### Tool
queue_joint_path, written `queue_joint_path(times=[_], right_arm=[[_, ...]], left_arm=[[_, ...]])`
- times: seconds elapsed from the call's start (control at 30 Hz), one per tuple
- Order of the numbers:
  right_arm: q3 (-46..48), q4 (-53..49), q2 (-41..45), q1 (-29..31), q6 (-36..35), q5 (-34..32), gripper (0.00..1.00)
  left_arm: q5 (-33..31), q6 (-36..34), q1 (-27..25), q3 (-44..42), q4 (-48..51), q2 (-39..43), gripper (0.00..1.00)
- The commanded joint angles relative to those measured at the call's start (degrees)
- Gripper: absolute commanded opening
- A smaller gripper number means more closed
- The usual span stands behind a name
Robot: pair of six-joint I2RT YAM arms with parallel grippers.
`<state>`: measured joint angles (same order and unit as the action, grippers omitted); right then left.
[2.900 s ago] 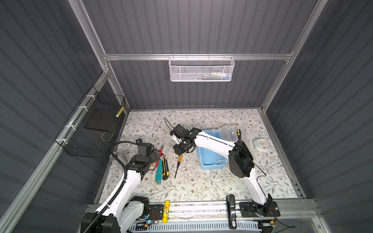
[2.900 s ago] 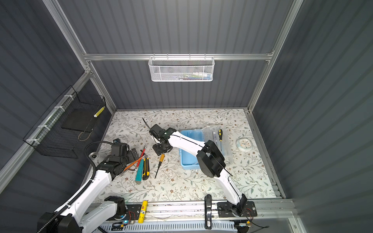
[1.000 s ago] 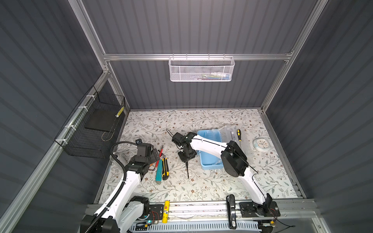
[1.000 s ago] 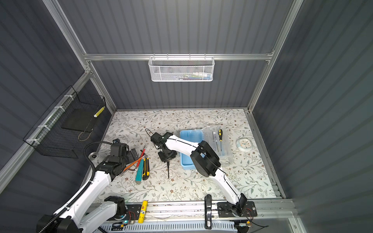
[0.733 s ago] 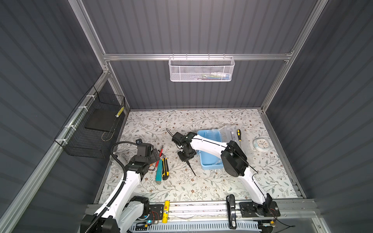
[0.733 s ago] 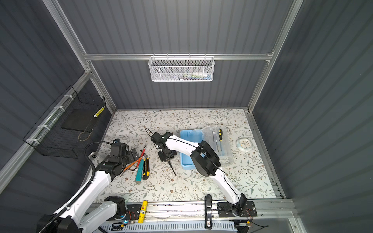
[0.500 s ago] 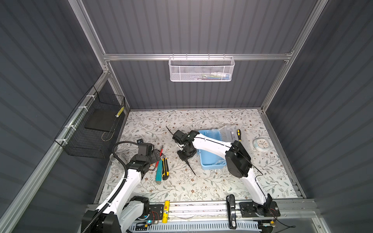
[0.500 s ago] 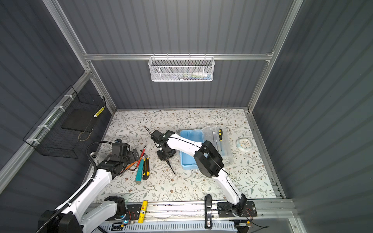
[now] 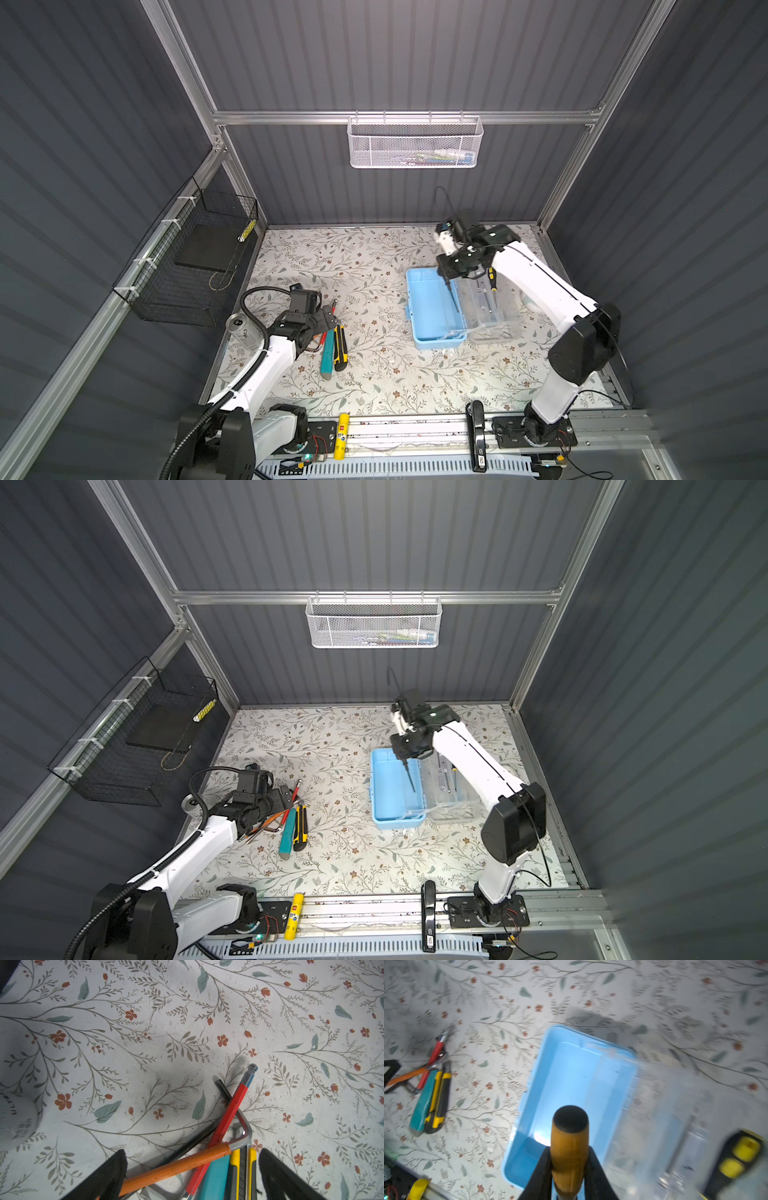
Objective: Pack the tool kit
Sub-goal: 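Carry the held orange-handled screwdriver over the clear lid tray, then open the right gripper to drop the screwdriver into the clear lid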
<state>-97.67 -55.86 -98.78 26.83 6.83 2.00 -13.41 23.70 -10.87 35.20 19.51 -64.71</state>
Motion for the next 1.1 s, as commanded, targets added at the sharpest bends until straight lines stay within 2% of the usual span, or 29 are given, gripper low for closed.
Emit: queue_joint_path(times=[0.0,0.13,0.3,0.37,0.73,1.07], right_arm=[[3.89,-1.61,3.82,-4.58,-2.64,-6.51,0.0],[8.28,0.46,5.87,-10.92,-3.53,-9.11,0.0],[11.32,2.35,7.14,-14.83,-3.93,-12.82,0.0],[13.17,3.92,7.78,-16.35,-3.94,-12.05,0.0],[15.84,7.37,4.68,-19.24,-2.72,-10.24,0.01],[17.25,7.76,3.34,-19.62,-1.91,-9.63,0.3]], left_arm=[[0.66,-1.56,0.33,2.48,-0.17,-0.94,0.99],[0.97,-1.29,0.33,3.35,-0.73,-2.64,0.99],[1.77,-1.36,0.33,4.6,-0.7,-4.88,0.99],[1.93,-1.4,0.33,4.6,-1.07,-5.16,1.0],[2.3,-0.94,0.33,4.09,-1.48,-6.15,0.99],[1.07,-0.7,0.33,4.34,-0.3,-6.61,0.99]])
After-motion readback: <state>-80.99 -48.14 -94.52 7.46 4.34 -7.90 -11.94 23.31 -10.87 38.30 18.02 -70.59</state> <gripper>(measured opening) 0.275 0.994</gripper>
